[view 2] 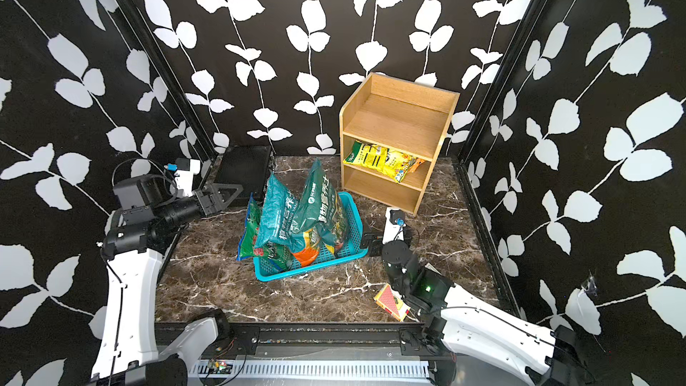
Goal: Take down the fertilizer bag from the shelf
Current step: Pick up the fertilizer bag from the shelf.
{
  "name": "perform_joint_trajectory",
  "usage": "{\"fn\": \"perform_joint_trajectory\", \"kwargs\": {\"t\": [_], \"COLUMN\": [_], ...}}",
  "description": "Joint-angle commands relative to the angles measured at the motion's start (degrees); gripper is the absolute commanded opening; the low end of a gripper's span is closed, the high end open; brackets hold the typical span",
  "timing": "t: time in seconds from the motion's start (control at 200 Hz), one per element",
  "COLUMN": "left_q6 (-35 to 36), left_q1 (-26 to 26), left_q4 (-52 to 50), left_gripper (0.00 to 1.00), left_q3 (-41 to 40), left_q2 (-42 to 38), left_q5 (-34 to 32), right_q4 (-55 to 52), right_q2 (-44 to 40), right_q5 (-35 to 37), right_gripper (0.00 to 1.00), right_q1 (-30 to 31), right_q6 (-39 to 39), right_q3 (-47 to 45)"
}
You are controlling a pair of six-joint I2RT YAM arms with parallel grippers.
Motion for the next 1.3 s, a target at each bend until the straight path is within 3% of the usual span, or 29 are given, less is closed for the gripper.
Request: {"fn": "perform_joint_trajectory", "kwargs": {"t": [0.0,0.045,0.1,0.23,0.335,0.465,0.665,0.905,1.015,1.295], "left_q6": [0.66,0.72,0.80,0.49,0.47,0.48,0.57,0.57,0.54,0.51], "left_q1": [0.24,0.20,0.25,0.25,0.20,0.21,0.21,0.20,0.19,0.19], "left_q4": [0.06,0.02,-0.06,0.27,0.35,0.26,0.13,0.07,0.19,0.12], "left_gripper": [0.99,0.99,0.99,0.99,0.99,0.99,0.99,0.99,0.99,0.99], "left_q3": [0.34,0.37,0.44,0.26,0.21,0.26,0.33,0.27,0.25,0.26], "left_q2": [-0.93,-1.02,-0.99,-1.02,-1.03,-1.03,-1.10,-1.03,-1.03,-1.03], "left_q5": [0.11,0.00,0.01,0.16,0.22,0.16,0.04,-0.11,0.00,-0.13], "right_q4": [-7.15,-7.70,-4.40,8.68,16.77,21.50,27.56,21.97,20.96,13.02], "right_q2": [4.20,6.86,9.52,14.38,20.27,28.94,37.08,32.83,32.79,38.17], "right_q5": [-8.24,-13.27,-20.07,-35.90,-44.69,-51.54,-53.44,-46.02,-45.02,-41.49], "right_gripper": [0.90,0.90,1.00,1.00,1.00,1.00,0.94,0.90,0.75,0.62], "right_q1": [-7.94,-11.87,-15.97,-24.31,-29.80,-32.05,-32.57,-32.56,-32.58,-32.65], "right_q6": [8.69,11.66,13.25,19.38,27.34,34.39,40.76,39.50,39.01,34.01], "right_q3": [9.55,11.11,11.29,9.49,10.40,14.69,17.75,18.67,20.36,29.94]}}
